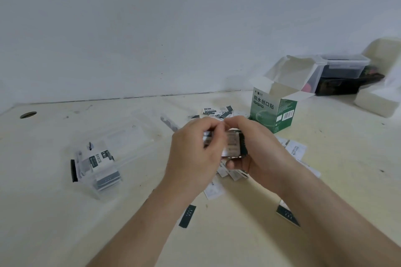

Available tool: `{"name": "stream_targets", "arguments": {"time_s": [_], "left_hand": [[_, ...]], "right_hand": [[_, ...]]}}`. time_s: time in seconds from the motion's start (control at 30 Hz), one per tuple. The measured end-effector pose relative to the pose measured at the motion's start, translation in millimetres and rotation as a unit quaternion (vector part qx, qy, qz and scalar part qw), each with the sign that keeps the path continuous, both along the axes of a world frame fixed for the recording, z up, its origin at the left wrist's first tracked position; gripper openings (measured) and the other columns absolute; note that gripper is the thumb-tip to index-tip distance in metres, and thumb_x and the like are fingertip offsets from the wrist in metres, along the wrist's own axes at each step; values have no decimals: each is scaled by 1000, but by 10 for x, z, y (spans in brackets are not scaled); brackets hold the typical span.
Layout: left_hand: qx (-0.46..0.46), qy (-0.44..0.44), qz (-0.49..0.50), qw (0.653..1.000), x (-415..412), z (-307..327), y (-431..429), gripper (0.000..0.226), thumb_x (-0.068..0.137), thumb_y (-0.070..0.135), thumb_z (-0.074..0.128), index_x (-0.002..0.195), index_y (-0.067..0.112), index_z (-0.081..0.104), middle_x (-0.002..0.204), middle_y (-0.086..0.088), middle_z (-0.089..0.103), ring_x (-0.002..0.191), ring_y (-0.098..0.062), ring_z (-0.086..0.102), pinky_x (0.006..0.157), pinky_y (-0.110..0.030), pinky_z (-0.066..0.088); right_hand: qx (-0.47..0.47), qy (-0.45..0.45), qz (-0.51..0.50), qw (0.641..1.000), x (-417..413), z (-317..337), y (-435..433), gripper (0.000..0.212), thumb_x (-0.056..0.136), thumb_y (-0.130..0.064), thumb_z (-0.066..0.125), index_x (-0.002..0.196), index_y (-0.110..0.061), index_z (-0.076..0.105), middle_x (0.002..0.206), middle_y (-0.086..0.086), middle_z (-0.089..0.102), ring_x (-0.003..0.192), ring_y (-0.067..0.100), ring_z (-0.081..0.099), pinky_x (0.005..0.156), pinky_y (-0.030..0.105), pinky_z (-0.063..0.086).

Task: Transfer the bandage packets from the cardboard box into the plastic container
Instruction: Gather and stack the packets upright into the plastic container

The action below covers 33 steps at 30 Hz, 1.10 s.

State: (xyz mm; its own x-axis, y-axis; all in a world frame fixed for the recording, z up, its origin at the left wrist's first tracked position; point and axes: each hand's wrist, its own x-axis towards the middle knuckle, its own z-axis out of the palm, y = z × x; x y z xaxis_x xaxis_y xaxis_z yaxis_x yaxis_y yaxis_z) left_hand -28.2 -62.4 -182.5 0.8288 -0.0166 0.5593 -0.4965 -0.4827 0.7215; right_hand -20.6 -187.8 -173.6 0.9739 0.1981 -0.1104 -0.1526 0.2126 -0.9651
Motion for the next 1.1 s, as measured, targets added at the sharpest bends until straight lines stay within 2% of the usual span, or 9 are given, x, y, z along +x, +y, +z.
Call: {"name": "stream_targets", "arguments": {"time_s": [0.13,0.27,0.4,0.5,0.6,0.73,0.87,1.0,1.1], "left_hand": [[35,-32,11,999,-20,-14,-38,18,90,17,55,95,21,72,85,15,68,85,1,60,74,-12,46],[-30,11,17,999,-16,72,13,18,93,13,57,98,24,70,74,17,65,76,5,60,62,-6,43],[-73,46,-21,996,-6,106,49,17,92,17,58,97,25,72,74,12,65,60,0,57,56,-13,42],[-27,56,-91,994,-10,123,107,25,79,31,75,103,27,69,96,9,65,82,0,64,68,-13,49],[-84,79,-153,981,-31,147,109,35,65,30,86,95,24,68,95,0,70,83,-12,70,73,-29,57],[-159,12,-108,981,-45,197,117,20,71,23,82,76,15,65,73,-4,70,62,-20,66,57,-30,56],[-177,54,-52,981,-37,272,144,24,79,17,75,69,3,58,50,-1,57,38,-10,51,39,-17,41],[-158,119,-74,978,-25,286,160,24,82,15,73,67,3,60,43,2,54,34,-9,51,34,-13,37],[-144,139,-72,977,-48,282,142,28,84,23,71,66,4,60,42,6,52,33,-8,50,34,-13,36]], "right_hand": [[-55,-32,-42,997,1,-51,49,23,96,-24,46,97,-9,64,83,11,63,65,18,54,46,27,43],[-3,-63,53,997,-8,77,-150,3,90,-7,63,91,-8,61,77,10,56,57,14,51,49,23,50],[17,-73,52,996,19,108,-255,19,72,3,70,88,-5,62,66,8,59,48,15,54,48,19,51],[86,-39,34,995,70,108,-308,21,69,4,67,88,-2,62,71,14,64,50,15,56,48,17,52],[133,-12,46,990,91,84,-339,17,72,4,64,88,0,63,68,9,64,50,12,57,48,13,52],[159,-5,129,979,31,33,-204,19,77,0,62,95,6,64,68,15,65,53,12,65,49,13,54],[73,-37,183,980,-4,29,-163,38,85,-18,66,111,10,61,92,19,69,74,24,70,65,23,59],[-76,-101,166,978,-13,38,-217,32,72,-34,76,88,-7,69,94,15,71,105,46,62,86,36,50],[-77,-110,179,975,-21,25,-205,17,74,-20,77,79,-7,66,87,14,72,100,42,67,104,57,42]]}}
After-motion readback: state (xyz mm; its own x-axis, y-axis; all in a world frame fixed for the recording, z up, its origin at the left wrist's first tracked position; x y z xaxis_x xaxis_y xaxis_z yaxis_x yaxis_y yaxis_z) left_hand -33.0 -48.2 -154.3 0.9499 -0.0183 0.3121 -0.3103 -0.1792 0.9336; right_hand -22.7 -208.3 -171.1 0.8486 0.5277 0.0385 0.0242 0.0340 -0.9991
